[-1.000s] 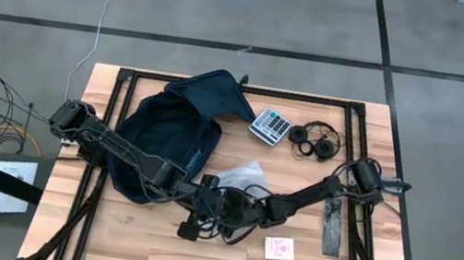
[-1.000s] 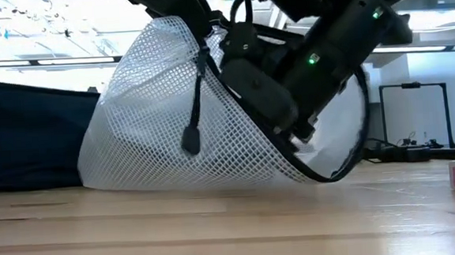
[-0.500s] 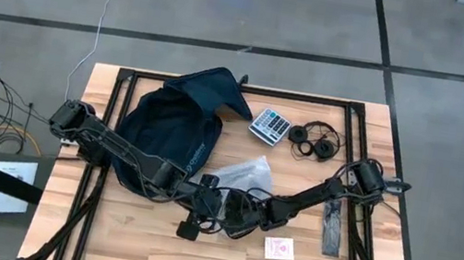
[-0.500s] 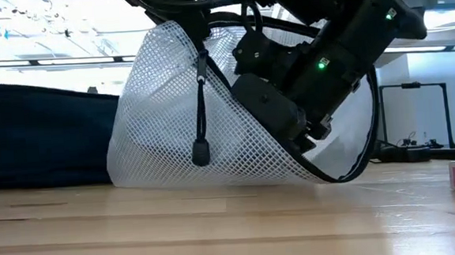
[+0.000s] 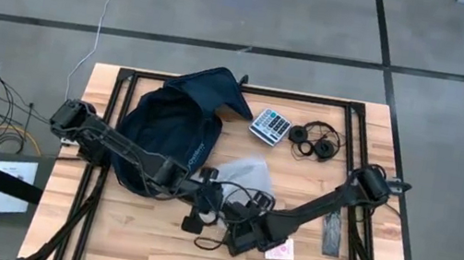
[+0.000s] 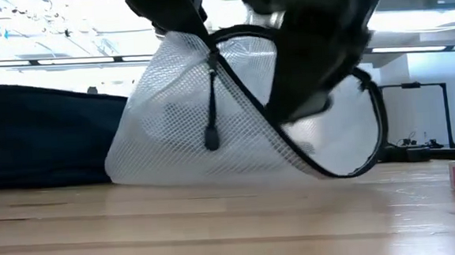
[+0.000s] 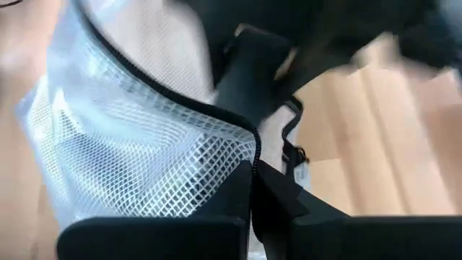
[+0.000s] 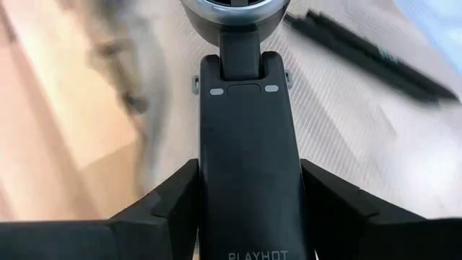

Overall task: Unpack backpack
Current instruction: Remove the black mini fan from the white zip bag

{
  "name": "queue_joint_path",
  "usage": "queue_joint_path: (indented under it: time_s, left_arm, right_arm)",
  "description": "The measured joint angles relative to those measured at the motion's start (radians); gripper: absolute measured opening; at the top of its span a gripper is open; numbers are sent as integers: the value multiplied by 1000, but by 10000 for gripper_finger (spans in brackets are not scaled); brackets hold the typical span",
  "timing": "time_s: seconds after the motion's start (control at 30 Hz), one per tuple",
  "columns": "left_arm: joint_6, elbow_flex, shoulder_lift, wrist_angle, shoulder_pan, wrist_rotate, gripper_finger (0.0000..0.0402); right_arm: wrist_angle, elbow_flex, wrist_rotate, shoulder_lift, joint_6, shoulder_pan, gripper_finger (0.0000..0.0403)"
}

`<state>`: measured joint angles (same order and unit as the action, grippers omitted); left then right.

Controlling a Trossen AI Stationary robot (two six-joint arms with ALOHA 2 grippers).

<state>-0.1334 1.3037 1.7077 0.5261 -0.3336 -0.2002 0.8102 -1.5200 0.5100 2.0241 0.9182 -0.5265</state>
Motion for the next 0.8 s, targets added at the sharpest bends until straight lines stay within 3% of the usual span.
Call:
queue_joint_path:
  time_s: [0.3,0.53,0.8]
  left_arm:
    - [-7,1,0,145,27,-82,0]
    - [31,1,0,122,26,-78,0]
    - [72,1,-2,103,-7,-16,0]
  right_arm:
    - [223,-67,-76,-2,266,-106,182]
    - [410,-67,-157,-7,540,-217,182]
    - [773,-63,-201,-62,950,-337,184]
